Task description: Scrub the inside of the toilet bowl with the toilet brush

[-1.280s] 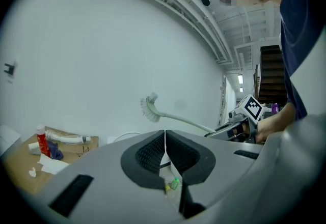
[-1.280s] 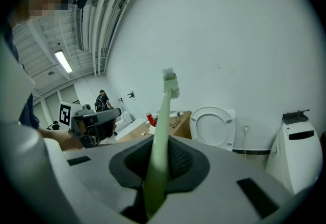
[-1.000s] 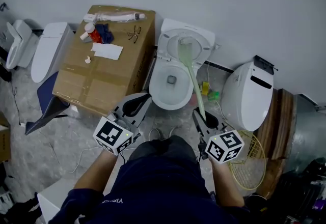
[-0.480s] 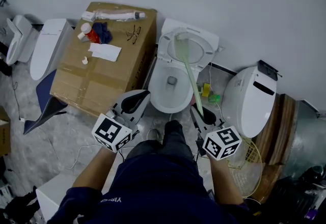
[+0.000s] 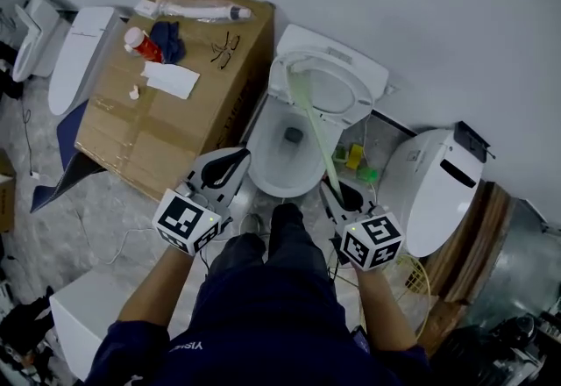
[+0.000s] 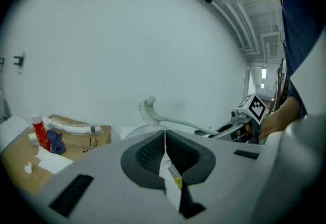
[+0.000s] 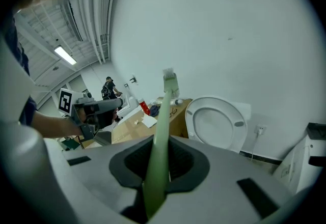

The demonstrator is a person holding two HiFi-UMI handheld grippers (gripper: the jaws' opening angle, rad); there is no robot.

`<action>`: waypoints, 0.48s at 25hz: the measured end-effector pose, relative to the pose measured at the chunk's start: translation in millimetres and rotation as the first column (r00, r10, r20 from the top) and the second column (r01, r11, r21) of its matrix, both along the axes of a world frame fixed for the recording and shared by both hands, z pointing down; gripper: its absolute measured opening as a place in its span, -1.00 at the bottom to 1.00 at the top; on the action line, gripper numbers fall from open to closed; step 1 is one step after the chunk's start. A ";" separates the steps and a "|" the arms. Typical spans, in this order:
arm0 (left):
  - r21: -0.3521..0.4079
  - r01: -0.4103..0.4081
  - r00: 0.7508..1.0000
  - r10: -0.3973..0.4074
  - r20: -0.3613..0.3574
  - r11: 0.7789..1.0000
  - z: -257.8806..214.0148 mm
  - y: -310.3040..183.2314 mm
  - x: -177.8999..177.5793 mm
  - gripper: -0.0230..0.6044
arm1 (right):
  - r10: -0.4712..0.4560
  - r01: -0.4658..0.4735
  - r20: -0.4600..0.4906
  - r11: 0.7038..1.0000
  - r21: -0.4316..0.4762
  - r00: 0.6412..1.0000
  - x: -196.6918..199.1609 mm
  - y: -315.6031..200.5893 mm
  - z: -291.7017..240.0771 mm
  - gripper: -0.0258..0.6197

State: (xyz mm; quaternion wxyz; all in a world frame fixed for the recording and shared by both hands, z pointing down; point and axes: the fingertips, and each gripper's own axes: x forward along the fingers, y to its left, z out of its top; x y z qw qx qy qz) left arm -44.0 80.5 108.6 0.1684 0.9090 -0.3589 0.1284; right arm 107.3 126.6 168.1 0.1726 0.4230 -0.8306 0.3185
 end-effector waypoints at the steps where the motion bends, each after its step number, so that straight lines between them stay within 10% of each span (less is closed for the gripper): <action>1: -0.009 0.012 1.000 -0.012 0.009 1.000 5.8 -4.6 2.5 -0.82 | -0.015 0.015 0.002 1.000 -0.013 1.000 2.6 -5.3 6.9 -0.76; 12: -0.122 0.109 0.992 -0.101 0.071 0.986 99.9 -42.2 15.3 -0.82 | -0.150 0.146 -0.016 0.980 -0.135 0.989 15.2 -43.8 103.7 -0.76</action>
